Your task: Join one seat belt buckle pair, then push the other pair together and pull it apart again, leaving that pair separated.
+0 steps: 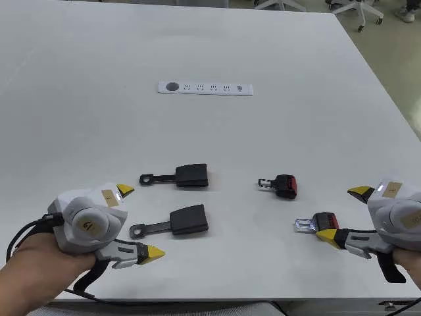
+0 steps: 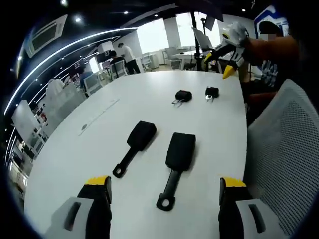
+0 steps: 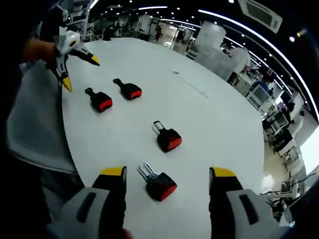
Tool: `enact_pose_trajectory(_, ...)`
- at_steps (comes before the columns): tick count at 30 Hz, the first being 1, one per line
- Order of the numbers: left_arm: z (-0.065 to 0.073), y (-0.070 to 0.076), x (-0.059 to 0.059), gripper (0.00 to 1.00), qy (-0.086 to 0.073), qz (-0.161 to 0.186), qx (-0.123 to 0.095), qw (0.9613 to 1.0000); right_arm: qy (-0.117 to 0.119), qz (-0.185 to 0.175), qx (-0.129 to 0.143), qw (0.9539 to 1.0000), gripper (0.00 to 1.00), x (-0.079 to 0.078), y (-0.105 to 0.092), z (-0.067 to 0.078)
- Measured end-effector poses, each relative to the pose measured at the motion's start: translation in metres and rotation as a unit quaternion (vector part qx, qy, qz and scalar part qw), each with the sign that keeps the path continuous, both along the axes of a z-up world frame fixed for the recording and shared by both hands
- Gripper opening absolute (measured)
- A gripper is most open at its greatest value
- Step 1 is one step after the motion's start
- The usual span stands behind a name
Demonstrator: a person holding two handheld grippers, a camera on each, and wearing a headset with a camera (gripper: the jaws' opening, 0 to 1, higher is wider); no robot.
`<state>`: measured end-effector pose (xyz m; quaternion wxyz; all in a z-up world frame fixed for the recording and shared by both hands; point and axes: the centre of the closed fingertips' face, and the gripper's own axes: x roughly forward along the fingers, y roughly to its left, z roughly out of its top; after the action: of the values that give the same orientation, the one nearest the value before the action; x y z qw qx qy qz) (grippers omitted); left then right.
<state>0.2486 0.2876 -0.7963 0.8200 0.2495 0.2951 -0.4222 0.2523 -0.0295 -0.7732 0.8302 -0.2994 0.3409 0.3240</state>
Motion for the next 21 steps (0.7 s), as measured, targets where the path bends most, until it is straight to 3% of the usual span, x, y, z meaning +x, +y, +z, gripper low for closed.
enact_pose_trajectory(2,0.002,-0.004,0.001,0.83,-0.004,-0.004,0.003,1.0000,-0.003,0.012,-0.011,0.9999,0.59,0.000,0.000,-0.002)
enact_pose_trajectory(10,0.003,-0.016,0.005,0.79,-0.009,-0.018,0.004,0.9998,0.001,0.027,-0.012,0.9996,0.53,-0.001,0.004,-0.003)
enact_pose_trajectory(12,0.003,-0.019,0.006,0.79,-0.009,-0.027,0.011,0.9995,0.005,0.040,-0.025,0.9989,0.52,-0.001,0.004,-0.006)
enact_pose_trajectory(15,0.007,-0.019,0.009,0.78,-0.015,-0.027,0.011,0.9995,0.002,0.046,-0.033,0.9984,0.52,0.001,0.005,-0.003)
enact_pose_trajectory(21,0.011,-0.012,0.010,0.80,-0.019,-0.009,0.004,0.9998,-0.011,0.031,-0.022,0.9992,0.57,0.008,0.006,0.002)
